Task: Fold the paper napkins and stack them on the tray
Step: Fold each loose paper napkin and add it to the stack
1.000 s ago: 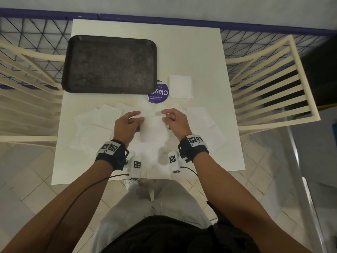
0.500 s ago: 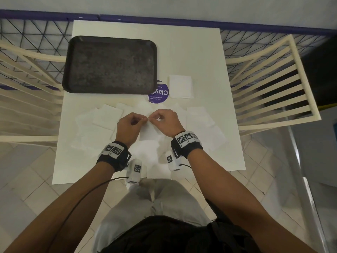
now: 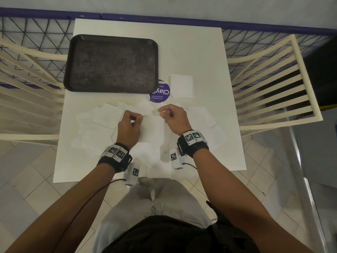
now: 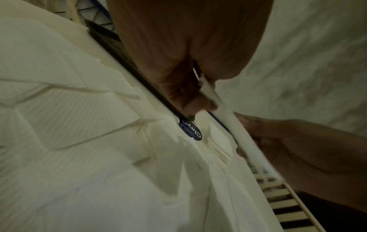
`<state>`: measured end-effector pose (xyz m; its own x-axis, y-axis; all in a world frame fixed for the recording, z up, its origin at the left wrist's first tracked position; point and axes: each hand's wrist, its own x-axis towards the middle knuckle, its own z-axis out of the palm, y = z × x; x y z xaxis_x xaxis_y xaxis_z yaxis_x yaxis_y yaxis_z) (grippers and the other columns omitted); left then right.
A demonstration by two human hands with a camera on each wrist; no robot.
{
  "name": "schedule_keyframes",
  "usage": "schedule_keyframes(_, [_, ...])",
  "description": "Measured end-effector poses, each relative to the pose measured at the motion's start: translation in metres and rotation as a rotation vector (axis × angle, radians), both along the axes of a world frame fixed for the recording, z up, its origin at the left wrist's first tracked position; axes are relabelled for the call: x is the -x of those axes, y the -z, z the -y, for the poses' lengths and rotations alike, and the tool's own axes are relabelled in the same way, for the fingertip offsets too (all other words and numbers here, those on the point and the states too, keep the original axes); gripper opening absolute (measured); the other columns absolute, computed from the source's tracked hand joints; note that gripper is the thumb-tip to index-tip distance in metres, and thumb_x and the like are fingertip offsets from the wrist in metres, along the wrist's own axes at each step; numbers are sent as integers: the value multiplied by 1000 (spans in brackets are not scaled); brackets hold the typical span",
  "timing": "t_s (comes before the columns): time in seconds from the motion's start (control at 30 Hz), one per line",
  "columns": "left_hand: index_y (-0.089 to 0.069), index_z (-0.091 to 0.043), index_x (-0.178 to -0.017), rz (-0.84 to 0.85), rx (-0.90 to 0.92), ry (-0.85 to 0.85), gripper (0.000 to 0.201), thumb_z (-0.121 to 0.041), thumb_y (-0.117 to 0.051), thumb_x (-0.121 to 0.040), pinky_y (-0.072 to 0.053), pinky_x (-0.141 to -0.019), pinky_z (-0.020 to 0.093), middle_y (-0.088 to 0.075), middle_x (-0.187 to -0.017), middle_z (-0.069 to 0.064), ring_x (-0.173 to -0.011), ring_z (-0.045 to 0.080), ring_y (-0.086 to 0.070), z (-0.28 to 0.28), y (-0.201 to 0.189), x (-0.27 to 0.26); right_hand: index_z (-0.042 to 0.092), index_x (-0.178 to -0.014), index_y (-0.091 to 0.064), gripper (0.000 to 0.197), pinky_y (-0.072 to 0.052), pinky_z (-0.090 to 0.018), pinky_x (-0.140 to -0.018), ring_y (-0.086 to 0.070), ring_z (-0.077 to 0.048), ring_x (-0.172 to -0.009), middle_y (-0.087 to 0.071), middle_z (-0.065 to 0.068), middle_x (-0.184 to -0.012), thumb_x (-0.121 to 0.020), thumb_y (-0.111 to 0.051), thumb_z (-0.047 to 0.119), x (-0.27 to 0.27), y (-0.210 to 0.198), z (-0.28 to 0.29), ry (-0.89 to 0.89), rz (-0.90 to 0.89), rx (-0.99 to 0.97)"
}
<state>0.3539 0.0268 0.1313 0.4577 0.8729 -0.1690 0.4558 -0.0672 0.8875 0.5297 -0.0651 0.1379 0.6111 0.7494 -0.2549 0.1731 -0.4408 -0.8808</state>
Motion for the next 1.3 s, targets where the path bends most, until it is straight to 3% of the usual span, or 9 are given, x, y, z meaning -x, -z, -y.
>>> schedule_keyframes(0.13, [-54,-13,-106,16,-14,-52,6,-19,-56,-104,-46,-77,16,-65,-104,0,-91,12,-58,-1,-1,-1,19,-110,-69,31,-53,-30,-84,-64,-15,-83,-67,1,-85,-91,-68,43,9,-1,-1,-43,-104,105])
schedule_keyframes(0.2, [-53,-14,-107,20,-15,-81,7,-21,-55,-105,-49,-80,26,-65,-104,0,-88,6,-59,-2,-1,-1,17,-89,-65,37,-48,-30,-77,-61,-15,-78,-63,1,-79,-86,-71,53,13,2,1,-104,-97,171])
schedule_keyframes(0.3, [-56,-13,-111,11,-21,-98,13,-25,-54,-105,-50,-80,25,-64,-104,-3,-89,-2,-58,-2,-2,-1,16,-63,-47,47,-47,-33,-66,-49,-14,-57,-47,6,-55,-82,-79,43,18,7,6,-95,-126,142])
schedule_keyframes(0.5, [-66,-11,-110,-123,107,-25,40,-48,-52,-104,-47,-78,29,-67,-99,0,-89,18,-60,-3,3,1,14,-62,-46,46,-43,-31,-62,-41,-18,-57,-43,1,-56,-81,-82,35,18,13,9,-17,-177,72])
schedule_keyframes(0.6, [-59,-10,-88,-152,43,0,39,-45,-52,-104,-41,-64,29,-63,-78,0,-71,16,-54,-2,5,1,5,-69,-52,43,-43,-29,-61,-43,-17,-55,-47,-2,-57,-83,-80,35,15,15,10,4,-175,83])
schedule_keyframes(0.9, [-59,-13,-99,-80,49,-56,30,-41,-52,-106,-41,-51,11,-64,-68,5,-58,14,-53,-1,2,-12,10,-101,-71,16,-43,-7,-59,-61,-4,-57,-70,-1,-73,-90,-74,22,-5,14,7,46,-98,125])
schedule_keyframes(1.03, [-62,-17,-110,-74,182,36,31,-43,-47,-107,-45,-55,26,-70,-68,4,-46,6,-53,-1,7,-16,12,-100,-72,16,-57,-25,-70,-66,-15,-66,-73,-3,-83,-90,-74,23,-51,11,-11,185,-7,113])
schedule_keyframes(1.13, [-65,-17,-108,-147,218,125,23,-34,-51,-106,-46,-51,18,-74,-72,1,-46,8,-56,-1,14,-16,13,-102,-73,17,-58,-36,-88,-71,-26,-85,-75,-7,-95,-89,-74,24,-95,8,-28,292,56,113])
schedule_keyframes(1.3, [-67,-19,-107,-227,278,151,19,-31,-52,-105,-45,-55,16,-75,-77,-1,-55,15,-62,2,24,-14,7,-111,-72,24,-39,-13,-78,-66,-21,-97,-74,-9,-106,-93,-67,22,-152,12,-47,309,162,238])
